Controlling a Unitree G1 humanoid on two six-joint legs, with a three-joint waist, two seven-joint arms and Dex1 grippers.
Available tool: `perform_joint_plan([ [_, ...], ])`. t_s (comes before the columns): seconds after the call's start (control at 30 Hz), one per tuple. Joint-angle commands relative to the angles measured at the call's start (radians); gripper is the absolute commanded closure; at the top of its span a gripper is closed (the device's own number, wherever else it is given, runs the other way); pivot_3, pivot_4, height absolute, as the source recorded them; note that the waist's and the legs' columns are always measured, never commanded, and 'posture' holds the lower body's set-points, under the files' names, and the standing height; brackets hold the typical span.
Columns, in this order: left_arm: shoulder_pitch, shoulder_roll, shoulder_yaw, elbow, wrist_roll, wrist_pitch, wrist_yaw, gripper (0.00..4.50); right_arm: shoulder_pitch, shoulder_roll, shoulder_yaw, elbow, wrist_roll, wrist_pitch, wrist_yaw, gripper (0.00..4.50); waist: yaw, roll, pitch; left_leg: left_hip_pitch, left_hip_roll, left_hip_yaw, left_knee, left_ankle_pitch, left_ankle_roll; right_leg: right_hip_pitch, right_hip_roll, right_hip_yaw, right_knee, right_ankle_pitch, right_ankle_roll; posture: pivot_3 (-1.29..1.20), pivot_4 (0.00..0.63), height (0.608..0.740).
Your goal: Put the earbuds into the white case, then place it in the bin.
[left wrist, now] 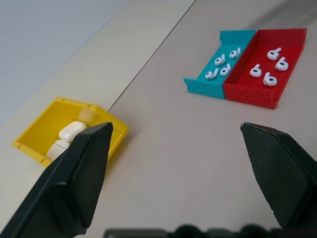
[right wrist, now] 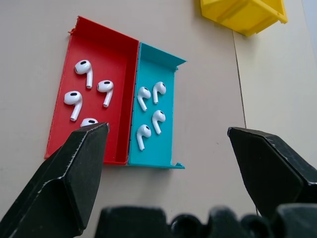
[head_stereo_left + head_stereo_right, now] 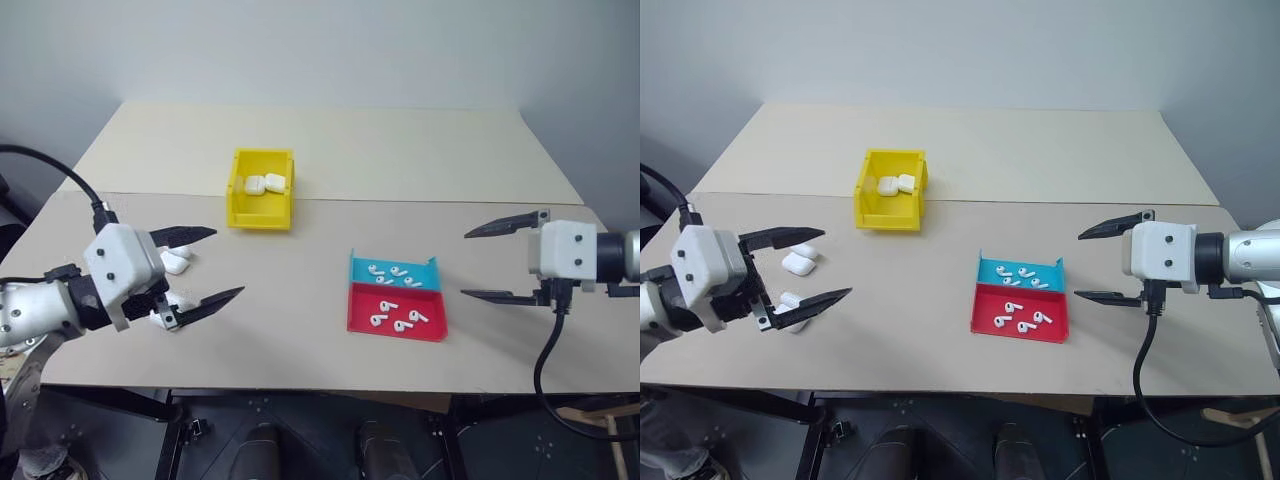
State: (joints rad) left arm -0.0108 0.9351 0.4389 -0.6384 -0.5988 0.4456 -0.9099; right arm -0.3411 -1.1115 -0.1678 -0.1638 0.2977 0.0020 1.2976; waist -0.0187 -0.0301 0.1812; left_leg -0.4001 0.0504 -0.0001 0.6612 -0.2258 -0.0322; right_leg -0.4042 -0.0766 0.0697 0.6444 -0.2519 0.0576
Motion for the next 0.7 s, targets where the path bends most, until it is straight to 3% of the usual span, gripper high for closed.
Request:
perform_joint_plan([
  [0.03,-0.012,0.012,0.041,-0.032,-0.037,0.035,0.024,0.00,-0.018,0.000,-0.013,-0.014,0.011,-0.021,-0.004,0.03,0.000,0.000,0.000,0.000,0.000,0.000,0.000,0.000,0.000,0.000,0.000,0.000,0.000,0.000,0.000,0.00,0.150,0.740],
  [0.23,-0.027,-0.013,0.052,-0.059,-0.044,0.050,0.097,0.00,-0.023,0.005,-0.004,-0.010,0.008,-0.024,-0.003,0.03,0.001,0.000,0.000,0.000,0.000,0.000,0.000,0.000,0.000,0.000,0.000,0.000,0.000,0.000,0.000,0.00,0.150,0.740],
  [0.7,0.095,0.010,0.079,-0.167,0.100,0.129,0.197,0.00,0.017,-0.024,-0.034,-0.050,0.030,0.009,0.015,0.03,0.001,0.000,0.000,0.000,0.000,0.000,0.000,0.000,0.000,0.000,0.000,0.000,0.000,0.000,0.000,0.00,0.150,0.740],
])
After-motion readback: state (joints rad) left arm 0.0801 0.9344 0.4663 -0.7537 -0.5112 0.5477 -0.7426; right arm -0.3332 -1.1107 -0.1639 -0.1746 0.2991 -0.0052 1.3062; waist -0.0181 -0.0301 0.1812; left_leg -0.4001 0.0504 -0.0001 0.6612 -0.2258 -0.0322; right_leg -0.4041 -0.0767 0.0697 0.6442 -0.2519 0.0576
